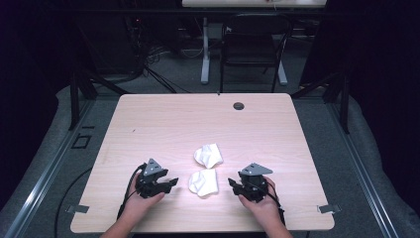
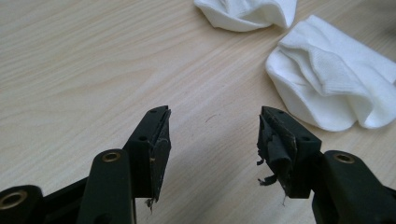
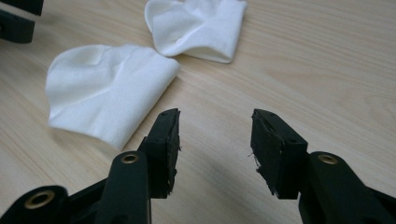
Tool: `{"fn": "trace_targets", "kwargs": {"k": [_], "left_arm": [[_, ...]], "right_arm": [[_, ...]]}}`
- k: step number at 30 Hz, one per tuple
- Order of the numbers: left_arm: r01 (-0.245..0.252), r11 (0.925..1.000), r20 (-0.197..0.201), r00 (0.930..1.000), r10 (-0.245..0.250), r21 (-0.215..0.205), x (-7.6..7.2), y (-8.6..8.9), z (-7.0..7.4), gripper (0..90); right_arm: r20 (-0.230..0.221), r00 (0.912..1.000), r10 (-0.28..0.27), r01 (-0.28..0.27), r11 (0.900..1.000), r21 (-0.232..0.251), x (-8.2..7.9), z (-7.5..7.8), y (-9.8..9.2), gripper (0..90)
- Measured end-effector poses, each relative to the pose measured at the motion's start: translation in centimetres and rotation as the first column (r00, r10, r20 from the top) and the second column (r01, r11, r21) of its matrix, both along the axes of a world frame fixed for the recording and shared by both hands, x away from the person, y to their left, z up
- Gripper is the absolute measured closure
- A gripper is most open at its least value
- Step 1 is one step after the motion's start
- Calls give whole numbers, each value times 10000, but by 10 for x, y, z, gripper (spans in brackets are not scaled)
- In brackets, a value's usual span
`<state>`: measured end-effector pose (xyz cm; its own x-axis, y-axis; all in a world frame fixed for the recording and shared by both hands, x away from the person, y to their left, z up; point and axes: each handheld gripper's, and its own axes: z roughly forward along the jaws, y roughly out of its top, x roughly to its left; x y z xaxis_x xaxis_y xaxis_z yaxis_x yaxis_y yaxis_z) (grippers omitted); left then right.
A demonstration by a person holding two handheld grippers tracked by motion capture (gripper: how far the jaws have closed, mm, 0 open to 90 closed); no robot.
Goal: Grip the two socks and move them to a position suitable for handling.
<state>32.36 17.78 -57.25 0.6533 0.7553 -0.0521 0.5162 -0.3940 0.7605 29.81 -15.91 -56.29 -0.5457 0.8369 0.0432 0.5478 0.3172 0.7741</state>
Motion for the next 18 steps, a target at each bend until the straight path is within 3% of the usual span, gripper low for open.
{"fn": "trace_targets", "kwargs": {"k": [8,12,18], "left_arm": [[95,9994,231,9997,-103,324,-4,-6,-1,476],[107,9991,359,9993,-122,409,-6,-8,-1,491],[255,9987,636,9976,-283,434,-9,-13,1,519]], "right_arm": [[225,9997,127,-118,9993,-363,-2,-2,6,517],[356,9992,202,-172,9965,-819,-3,-4,12,506],[457,9983,367,-325,9954,-905,-5,-4,18,526]]}}
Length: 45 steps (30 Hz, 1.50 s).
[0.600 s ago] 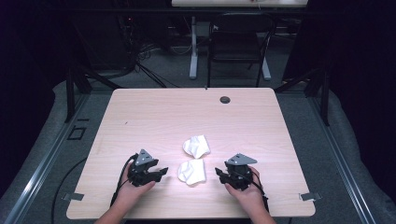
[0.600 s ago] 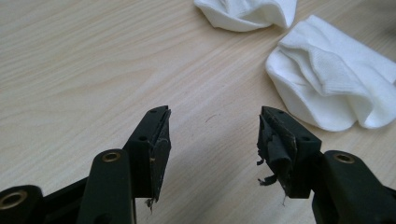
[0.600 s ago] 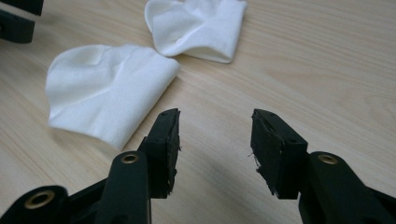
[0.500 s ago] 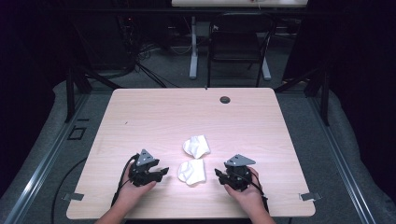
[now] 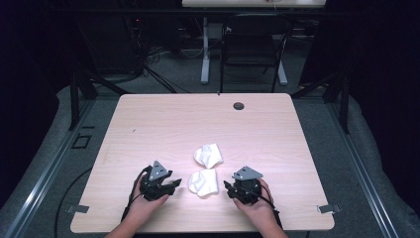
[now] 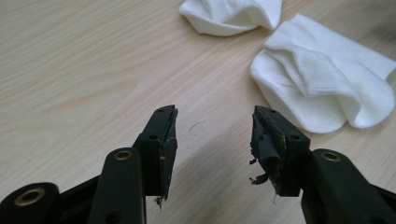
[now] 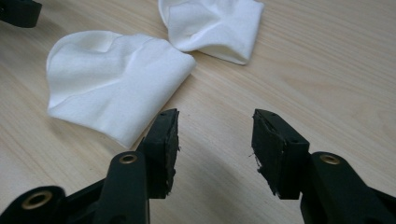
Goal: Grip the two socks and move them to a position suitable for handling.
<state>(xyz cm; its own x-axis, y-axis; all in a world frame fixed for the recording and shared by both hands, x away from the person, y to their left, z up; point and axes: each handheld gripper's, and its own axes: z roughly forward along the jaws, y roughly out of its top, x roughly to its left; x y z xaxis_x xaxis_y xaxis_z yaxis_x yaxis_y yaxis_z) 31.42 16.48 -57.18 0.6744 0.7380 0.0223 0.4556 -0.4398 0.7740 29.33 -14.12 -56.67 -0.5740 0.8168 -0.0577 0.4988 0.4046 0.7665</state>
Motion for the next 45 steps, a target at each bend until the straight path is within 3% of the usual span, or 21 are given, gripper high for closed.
{"fn": "trace_targets", "kwargs": {"k": [7,9,12,18,25,27,29,33,39,45], "left_arm": [[238,9995,245,9994,-244,221,-5,-6,2,571],[197,9988,467,9987,-217,440,-6,-9,2,581],[209,9992,471,9986,-225,335,-6,-10,2,563],[215,9997,470,9987,-219,81,-8,-13,5,520],[364,9993,288,9989,-360,-111,-8,-17,6,523],[375,9992,282,9989,-371,-151,-7,-17,6,531],[344,9992,236,9991,-340,-196,-7,-18,6,537],[156,9994,277,9995,-148,-301,-5,-19,10,550],[498,9987,67,9987,-497,-116,-3,-24,17,721],[473,9989,75,9989,-473,-34,-2,-24,14,798]], "right_arm": [[-175,9996,241,-243,9996,-120,-1,4,11,666],[-198,9991,362,-366,9991,-191,0,5,14,682],[-136,9988,467,-469,9988,-164,-1,6,18,686],[232,9989,398,-416,9957,823,-2,8,19,536],[-69,9995,312,-298,9883,1498,2,6,21,469],[-233,9988,420,-386,9907,1305,3,5,23,483],[-113,9992,395,-382,9941,1012,2,4,25,573],[-87,9988,490,-483,9967,656,2,6,28,666],[-114,9942,1066,-1066,9943,51,3,18,40,805],[-140,9924,1221,-1216,9920,334,4,17,51,816]]}}
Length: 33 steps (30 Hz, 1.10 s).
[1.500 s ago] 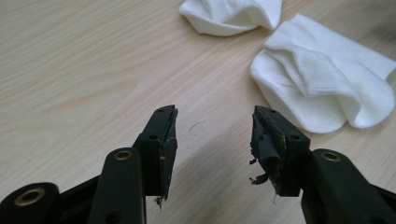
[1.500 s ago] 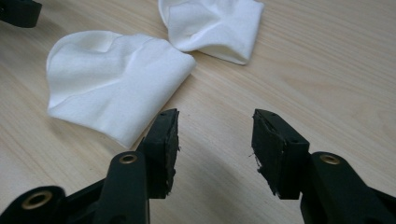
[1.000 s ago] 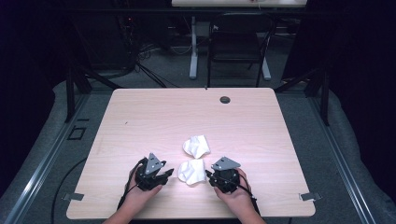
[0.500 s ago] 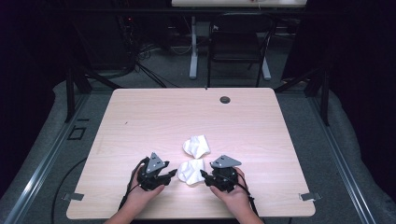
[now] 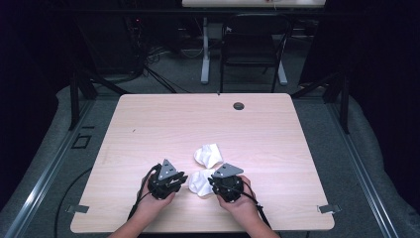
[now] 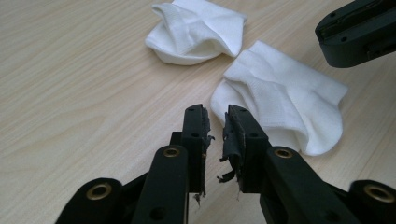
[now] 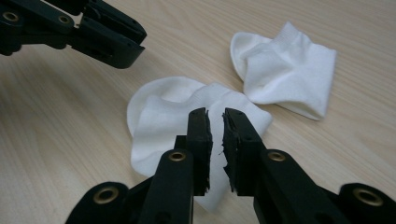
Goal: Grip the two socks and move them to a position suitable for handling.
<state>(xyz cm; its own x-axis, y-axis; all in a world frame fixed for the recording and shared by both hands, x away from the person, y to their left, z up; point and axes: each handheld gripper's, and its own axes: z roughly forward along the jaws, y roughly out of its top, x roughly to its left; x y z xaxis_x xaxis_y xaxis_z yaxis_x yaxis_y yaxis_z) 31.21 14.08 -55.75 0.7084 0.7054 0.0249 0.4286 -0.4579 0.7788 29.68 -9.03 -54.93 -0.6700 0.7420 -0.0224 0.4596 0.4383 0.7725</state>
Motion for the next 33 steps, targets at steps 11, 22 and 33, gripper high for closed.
{"fn": "trace_targets", "kwargs": {"k": [11,22,33], "left_arm": [[-130,9999,148,9998,128,108,-1,7,-3,774],[-491,9987,6,9988,491,-123,3,20,-3,724],[-414,9991,80,9991,414,-27,0,14,-6,698]], "right_arm": [[70,9991,408,-408,9992,-10,-2,-1,23,773],[130,9960,888,-880,9948,-522,0,-7,51,711],[384,9948,943,-875,9846,-1515,2,-15,55,844]]}}
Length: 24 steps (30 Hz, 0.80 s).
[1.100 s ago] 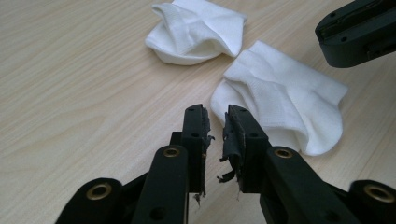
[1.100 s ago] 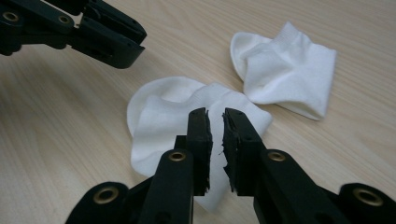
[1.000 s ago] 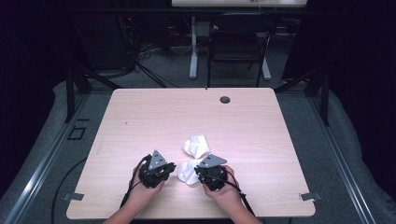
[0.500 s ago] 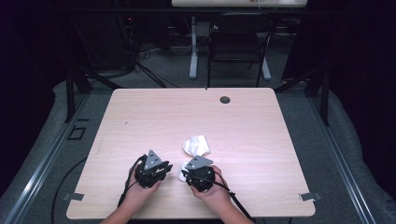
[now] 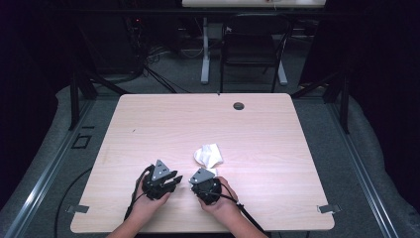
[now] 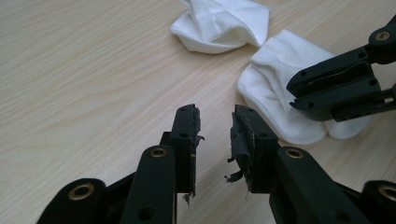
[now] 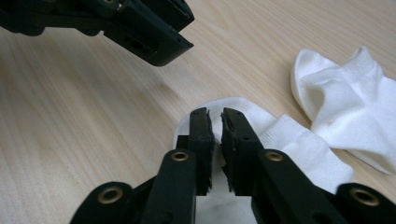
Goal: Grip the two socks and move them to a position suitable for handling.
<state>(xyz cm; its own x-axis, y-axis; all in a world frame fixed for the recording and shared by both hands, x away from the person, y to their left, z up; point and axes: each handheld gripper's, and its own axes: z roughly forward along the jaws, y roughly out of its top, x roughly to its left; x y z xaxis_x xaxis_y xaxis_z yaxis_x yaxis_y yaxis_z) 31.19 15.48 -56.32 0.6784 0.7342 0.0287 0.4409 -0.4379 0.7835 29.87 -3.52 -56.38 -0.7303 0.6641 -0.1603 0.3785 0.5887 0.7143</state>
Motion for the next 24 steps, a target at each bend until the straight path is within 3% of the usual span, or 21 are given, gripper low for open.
{"fn": "trace_targets", "kwargs": {"k": [5,13,17,21,24], "left_arm": [[184,9998,29,9998,-184,57,-2,-7,-1,686],[331,9994,55,9994,-332,117,-1,-15,-1,685],[262,9996,14,9997,-262,121,0,-14,0,685],[196,9998,-27,9998,-196,41,1,-12,-1,685],[263,9996,-98,9996,-262,113,1,-13,-3,685]], "right_arm": [[159,9998,-101,98,9998,193,-3,6,-4,898],[196,9996,-218,206,9981,587,-5,14,-11,900],[-179,9998,48,-37,9983,579,-4,11,-11,751],[43,9999,116,-115,9996,-274,-3,0,-5,683],[203,9998,-38,50,9981,-616,-2,-7,-3,708]]}}
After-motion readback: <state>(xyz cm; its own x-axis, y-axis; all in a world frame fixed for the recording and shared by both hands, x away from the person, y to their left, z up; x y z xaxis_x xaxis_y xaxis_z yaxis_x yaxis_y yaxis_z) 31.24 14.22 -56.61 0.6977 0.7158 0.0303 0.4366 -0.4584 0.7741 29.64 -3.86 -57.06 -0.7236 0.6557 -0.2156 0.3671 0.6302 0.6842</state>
